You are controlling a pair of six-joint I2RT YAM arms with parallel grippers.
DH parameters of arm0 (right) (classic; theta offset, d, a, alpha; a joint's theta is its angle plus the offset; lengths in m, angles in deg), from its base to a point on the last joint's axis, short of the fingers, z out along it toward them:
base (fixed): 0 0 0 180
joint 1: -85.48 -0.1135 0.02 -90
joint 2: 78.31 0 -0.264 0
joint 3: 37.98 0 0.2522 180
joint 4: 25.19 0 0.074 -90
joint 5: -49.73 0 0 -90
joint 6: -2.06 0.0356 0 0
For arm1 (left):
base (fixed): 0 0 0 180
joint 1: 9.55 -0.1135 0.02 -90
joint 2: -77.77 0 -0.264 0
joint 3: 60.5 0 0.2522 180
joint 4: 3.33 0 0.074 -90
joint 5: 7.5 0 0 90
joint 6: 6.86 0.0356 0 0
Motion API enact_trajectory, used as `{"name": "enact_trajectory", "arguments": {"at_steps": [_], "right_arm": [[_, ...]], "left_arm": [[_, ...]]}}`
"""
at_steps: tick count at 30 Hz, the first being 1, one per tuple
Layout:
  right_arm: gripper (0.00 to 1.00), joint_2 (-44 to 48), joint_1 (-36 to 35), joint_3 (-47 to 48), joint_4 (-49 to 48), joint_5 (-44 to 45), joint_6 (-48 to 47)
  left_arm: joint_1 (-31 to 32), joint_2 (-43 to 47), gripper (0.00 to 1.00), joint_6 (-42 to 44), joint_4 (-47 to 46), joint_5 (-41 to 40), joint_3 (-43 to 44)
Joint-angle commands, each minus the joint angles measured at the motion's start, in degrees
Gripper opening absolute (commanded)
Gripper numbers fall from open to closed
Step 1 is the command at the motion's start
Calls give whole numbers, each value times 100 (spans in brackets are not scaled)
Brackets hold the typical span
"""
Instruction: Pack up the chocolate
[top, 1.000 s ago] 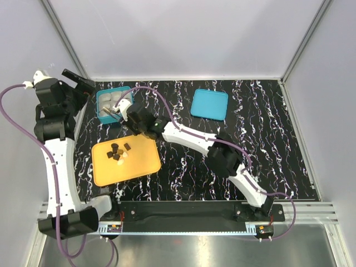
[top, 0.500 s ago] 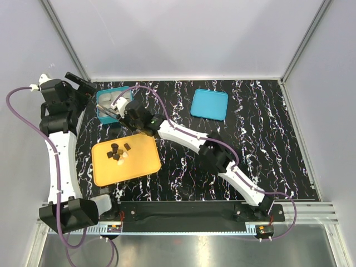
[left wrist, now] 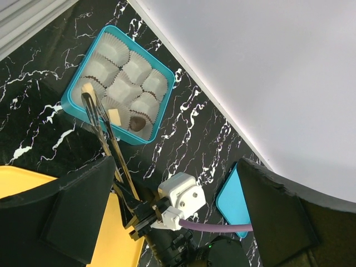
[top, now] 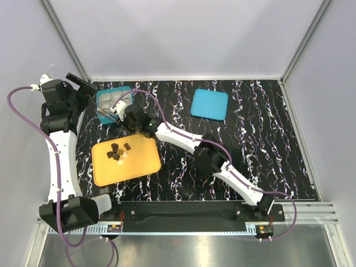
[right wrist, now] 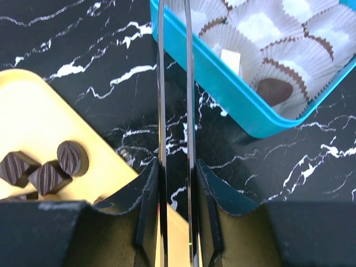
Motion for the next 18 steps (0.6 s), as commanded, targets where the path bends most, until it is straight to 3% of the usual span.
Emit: {"name": "enact_trajectory", "arguments": {"at_steps": [1, 18], "right_arm": [[33, -103, 65, 538, -240, -43, -81], [40, -200, 100, 548, -178, 10, -28]], "left_arm": [[-53, 82, 99, 173, -260, -120, -30], [-44, 99, 99, 182, -392, -84, -268]]}}
